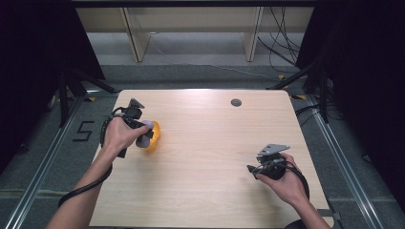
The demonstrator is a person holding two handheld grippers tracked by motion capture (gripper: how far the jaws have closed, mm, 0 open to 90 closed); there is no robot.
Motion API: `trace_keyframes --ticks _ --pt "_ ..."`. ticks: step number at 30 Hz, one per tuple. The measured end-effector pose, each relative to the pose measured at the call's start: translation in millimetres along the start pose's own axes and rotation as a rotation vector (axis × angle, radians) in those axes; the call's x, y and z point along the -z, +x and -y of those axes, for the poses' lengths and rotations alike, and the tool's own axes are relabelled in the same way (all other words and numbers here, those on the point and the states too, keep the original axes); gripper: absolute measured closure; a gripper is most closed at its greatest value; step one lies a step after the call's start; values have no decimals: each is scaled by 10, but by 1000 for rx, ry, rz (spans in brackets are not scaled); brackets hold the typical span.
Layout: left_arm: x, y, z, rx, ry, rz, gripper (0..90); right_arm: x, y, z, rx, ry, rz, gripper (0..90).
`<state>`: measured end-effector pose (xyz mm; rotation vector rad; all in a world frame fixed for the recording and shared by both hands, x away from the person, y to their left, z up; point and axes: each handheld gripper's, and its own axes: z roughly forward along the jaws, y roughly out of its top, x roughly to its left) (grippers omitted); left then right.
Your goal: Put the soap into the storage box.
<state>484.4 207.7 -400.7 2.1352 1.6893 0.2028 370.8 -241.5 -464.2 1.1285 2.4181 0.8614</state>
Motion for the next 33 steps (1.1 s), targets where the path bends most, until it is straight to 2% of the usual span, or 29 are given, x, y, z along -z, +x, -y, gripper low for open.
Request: trace_keyframes --ticks 17,21,33 --pt "-73 23 -91 18 0 -6 489 6 -1 4 -3 10 -1 478" --pt "-77 18 -100 12 -11 -8 489 8 1 3 -4 10 -1 478" --pt "-115 38 -121 25 -28 -19 489 8 1 2 -8 2 0 478"
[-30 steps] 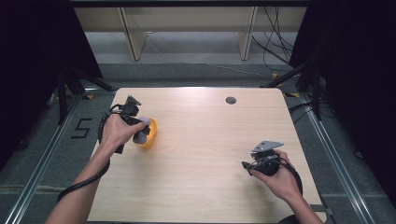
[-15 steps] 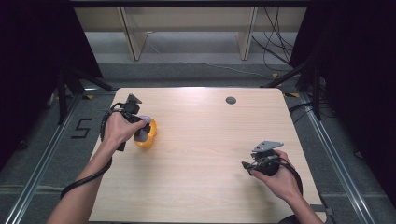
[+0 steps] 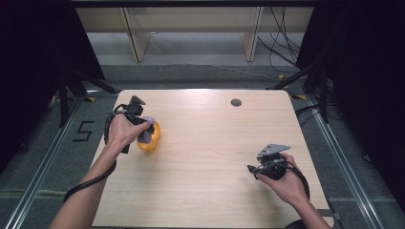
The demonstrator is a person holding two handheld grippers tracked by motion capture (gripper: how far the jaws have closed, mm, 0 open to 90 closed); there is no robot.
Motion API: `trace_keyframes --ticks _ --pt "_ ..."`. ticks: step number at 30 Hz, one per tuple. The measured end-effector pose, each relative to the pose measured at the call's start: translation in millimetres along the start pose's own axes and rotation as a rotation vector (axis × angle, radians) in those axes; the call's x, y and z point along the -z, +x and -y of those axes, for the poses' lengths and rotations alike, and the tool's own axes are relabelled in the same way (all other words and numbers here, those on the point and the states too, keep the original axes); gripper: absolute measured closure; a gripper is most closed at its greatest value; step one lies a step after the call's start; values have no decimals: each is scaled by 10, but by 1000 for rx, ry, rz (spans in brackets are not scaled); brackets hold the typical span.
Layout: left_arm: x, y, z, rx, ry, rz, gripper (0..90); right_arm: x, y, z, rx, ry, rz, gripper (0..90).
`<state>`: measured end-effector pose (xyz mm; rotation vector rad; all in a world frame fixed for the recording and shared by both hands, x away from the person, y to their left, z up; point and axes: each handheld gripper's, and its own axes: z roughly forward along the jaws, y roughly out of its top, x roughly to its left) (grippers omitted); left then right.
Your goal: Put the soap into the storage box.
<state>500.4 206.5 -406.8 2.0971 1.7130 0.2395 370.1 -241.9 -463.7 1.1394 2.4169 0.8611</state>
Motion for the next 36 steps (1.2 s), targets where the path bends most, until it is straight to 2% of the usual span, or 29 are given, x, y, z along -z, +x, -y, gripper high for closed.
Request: trace_keyframes --ticks 8,22,36 --pt "-38 7 -13 19 -13 -9 489 3 -1 0 7 7 -1 478" --pt "-119 28 -21 25 -30 -26 489 3 1 0 7 8 -2 478" --pt "-249 26 3 29 -18 -29 489 3 1 1 9 9 -4 478"
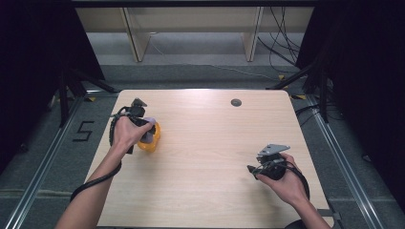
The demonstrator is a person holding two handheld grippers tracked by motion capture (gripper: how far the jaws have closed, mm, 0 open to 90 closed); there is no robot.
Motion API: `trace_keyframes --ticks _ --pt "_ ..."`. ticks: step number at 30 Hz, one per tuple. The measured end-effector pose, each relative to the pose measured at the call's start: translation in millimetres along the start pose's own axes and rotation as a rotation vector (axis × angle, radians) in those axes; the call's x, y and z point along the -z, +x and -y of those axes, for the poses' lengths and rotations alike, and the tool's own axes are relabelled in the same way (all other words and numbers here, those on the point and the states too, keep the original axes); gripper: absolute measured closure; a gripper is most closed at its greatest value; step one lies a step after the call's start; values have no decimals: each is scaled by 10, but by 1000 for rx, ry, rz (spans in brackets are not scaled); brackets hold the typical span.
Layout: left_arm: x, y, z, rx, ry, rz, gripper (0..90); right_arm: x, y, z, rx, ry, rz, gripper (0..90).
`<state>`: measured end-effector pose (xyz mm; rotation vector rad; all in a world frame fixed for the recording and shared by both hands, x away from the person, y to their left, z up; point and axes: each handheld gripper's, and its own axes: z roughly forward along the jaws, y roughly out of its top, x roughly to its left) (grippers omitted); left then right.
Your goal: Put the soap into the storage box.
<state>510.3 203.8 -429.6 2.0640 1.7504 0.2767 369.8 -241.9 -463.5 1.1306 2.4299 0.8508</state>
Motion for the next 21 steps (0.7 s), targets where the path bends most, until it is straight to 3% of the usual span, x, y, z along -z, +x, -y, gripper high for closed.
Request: trace_keyframes --ticks 21 --pt "-138 14 18 -9 9 -11 488 -3 3 -2 0 2 -2 478"
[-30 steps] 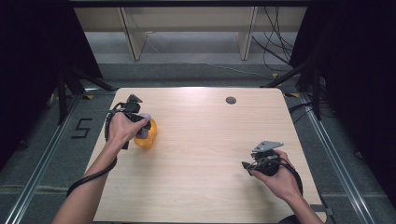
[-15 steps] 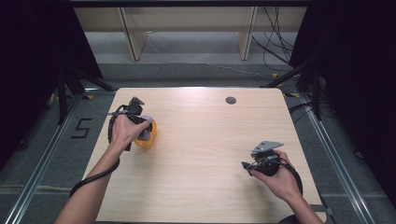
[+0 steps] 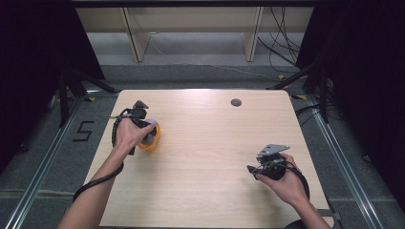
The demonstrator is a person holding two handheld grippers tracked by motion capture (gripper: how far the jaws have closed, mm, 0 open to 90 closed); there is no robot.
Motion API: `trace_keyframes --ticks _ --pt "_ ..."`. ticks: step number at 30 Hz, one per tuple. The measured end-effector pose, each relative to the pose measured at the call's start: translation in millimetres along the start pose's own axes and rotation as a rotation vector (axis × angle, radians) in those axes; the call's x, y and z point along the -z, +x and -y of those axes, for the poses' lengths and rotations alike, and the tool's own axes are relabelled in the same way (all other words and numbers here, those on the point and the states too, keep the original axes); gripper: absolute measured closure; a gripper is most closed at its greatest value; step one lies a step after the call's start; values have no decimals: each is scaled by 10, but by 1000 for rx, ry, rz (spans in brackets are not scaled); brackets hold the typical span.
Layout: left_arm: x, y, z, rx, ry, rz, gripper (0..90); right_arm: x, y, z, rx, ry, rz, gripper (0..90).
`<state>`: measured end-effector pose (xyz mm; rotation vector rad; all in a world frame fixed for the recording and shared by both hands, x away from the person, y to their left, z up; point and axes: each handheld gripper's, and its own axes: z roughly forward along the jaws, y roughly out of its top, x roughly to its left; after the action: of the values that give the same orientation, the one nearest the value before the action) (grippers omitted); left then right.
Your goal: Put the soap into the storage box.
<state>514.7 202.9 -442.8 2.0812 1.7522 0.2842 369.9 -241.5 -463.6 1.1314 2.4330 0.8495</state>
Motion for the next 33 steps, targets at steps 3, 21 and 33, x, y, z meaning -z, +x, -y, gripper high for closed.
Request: trace_keyframes --ticks 3,21,33 --pt "-11 -8 -7 4 7 -6 488 0 -1 2 1 -3 -1 478" --pt "-34 18 19 -34 -7 -12 440 -2 -2 1 1 0 -1 478" --pt "308 53 139 -91 -162 16 281 0 5 -4 -10 2 -5 478"
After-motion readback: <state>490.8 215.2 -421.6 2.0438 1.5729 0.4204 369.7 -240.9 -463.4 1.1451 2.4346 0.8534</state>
